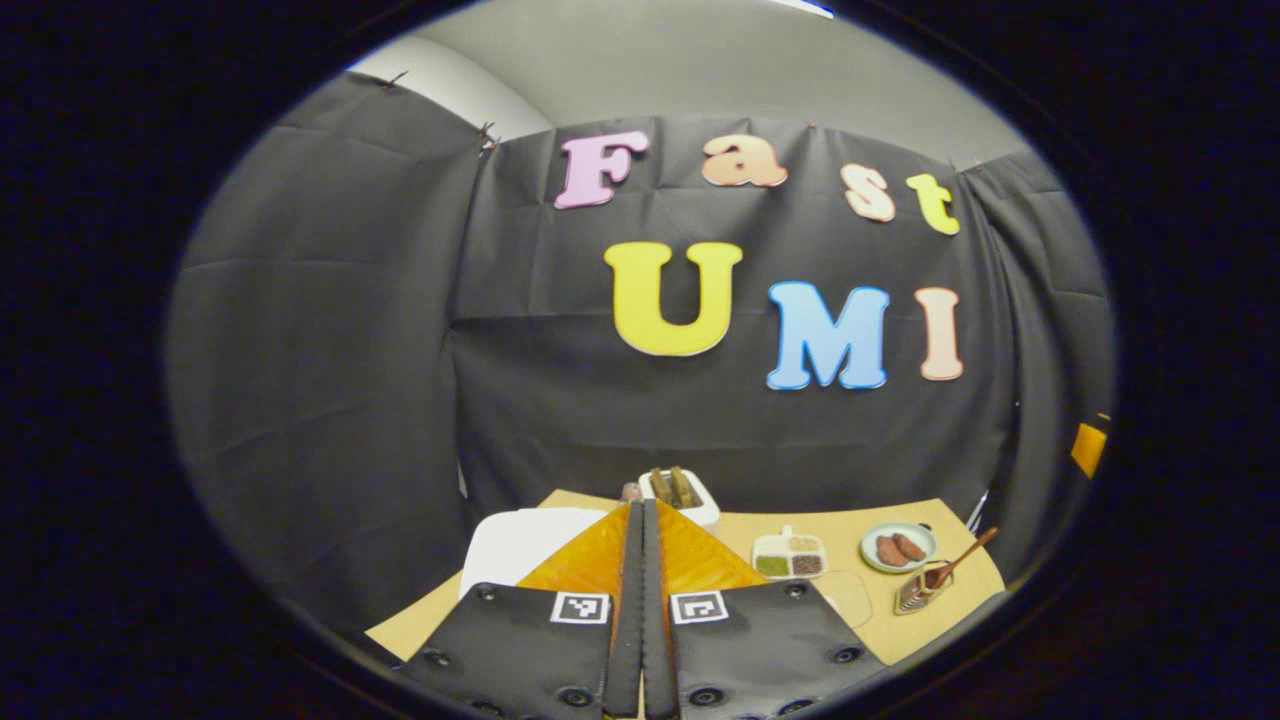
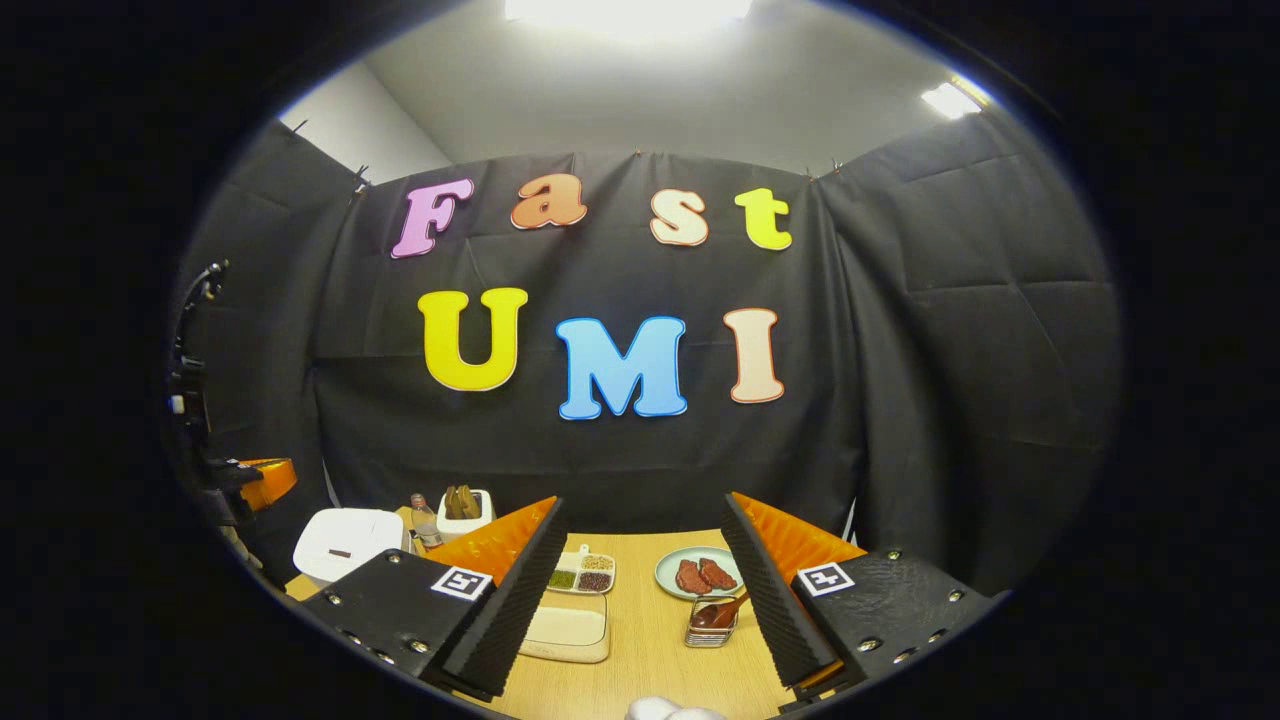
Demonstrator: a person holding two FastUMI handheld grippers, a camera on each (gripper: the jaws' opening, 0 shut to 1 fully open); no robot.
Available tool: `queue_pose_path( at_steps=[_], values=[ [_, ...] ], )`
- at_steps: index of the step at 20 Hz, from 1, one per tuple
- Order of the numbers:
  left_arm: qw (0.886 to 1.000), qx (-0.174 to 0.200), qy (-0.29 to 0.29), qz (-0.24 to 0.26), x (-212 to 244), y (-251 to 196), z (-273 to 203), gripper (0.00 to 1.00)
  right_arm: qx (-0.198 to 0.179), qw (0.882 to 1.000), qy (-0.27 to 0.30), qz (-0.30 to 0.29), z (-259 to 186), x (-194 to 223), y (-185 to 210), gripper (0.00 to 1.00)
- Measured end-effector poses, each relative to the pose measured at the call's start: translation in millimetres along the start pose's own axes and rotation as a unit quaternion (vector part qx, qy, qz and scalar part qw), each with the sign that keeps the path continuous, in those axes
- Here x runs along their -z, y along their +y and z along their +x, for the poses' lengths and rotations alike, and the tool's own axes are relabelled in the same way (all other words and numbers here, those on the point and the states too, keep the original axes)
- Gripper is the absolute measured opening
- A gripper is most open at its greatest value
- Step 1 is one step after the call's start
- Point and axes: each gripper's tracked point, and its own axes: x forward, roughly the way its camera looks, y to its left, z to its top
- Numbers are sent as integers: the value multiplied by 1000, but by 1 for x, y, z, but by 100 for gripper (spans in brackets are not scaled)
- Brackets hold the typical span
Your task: Close the left gripper, press the button to open the rice cooker; take a wooden spoon from the chopstick holder with the right hand, scoop a spoonful of rice and pour it into the rice cooker, then put the wooden spoon back into the chopstick holder.
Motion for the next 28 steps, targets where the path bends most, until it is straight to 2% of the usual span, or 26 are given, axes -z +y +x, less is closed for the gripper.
queue_pose_path(
  at_steps=[3,7,12,19,25,28],
  values=[
    [998,-36,43,-7,45,32,47,8,-1,1000,9,-14,6,3,5,95],
    [990,-79,115,-12,122,67,97,9,-1,999,20,-29,14,7,14,95],
    [979,-90,181,-20,179,78,120,9,-8,998,47,-29,20,25,23,95],
    [975,-93,203,-4,194,80,125,9,-21,998,57,-24,23,30,33,95],
    [968,-78,235,-33,196,82,126,9,-29,997,66,-11,22,38,34,95],
    [974,-89,206,-28,182,83,126,9,-23,998,59,-9,20,37,27,95]
  ],
)
